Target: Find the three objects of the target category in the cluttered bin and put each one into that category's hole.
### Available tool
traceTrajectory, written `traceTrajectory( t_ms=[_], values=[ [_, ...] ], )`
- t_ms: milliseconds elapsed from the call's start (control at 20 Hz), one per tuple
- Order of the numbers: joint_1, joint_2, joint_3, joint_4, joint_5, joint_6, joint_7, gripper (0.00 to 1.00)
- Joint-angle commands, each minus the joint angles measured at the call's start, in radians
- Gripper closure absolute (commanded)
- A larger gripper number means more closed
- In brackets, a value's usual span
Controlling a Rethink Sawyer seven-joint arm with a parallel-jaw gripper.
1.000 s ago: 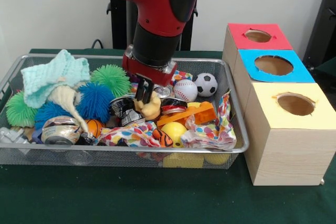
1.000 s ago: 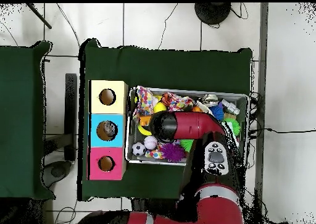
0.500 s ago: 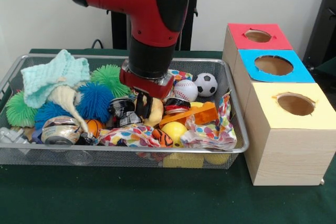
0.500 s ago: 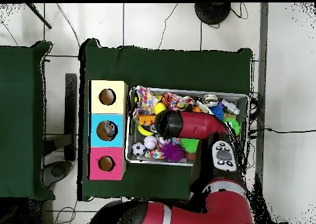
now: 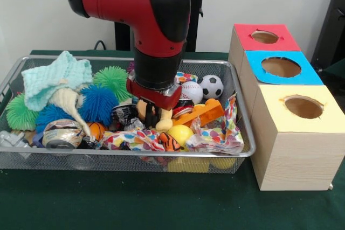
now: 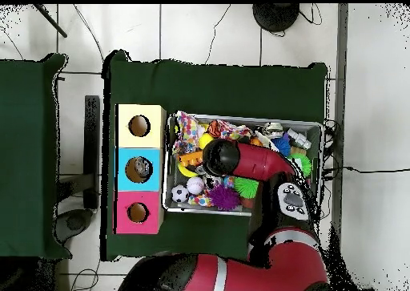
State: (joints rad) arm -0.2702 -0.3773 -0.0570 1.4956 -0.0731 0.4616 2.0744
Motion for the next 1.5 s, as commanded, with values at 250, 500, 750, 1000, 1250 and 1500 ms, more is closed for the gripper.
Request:
traceTrajectory(
  t_ms=[250, 500, 750, 1000, 1250, 1500],
  values=[
    [-0.005, 0.194, 0.14, 0.092, 0.093, 0.079, 0.099, 1.0],
    [0.004, 0.175, 0.126, 0.118, 0.113, 0.098, 0.106, 1.0],
    [0.012, 0.158, 0.118, 0.132, 0.132, 0.131, 0.118, 1.0],
    [0.007, 0.15, 0.121, 0.136, 0.152, 0.179, 0.109, 1.0],
    [0.006, 0.141, 0.125, 0.16, 0.171, 0.176, 0.106, 1.0],
    [0.027, 0.121, 0.111, 0.185, 0.184, 0.166, 0.117, 1.0]
  ],
)
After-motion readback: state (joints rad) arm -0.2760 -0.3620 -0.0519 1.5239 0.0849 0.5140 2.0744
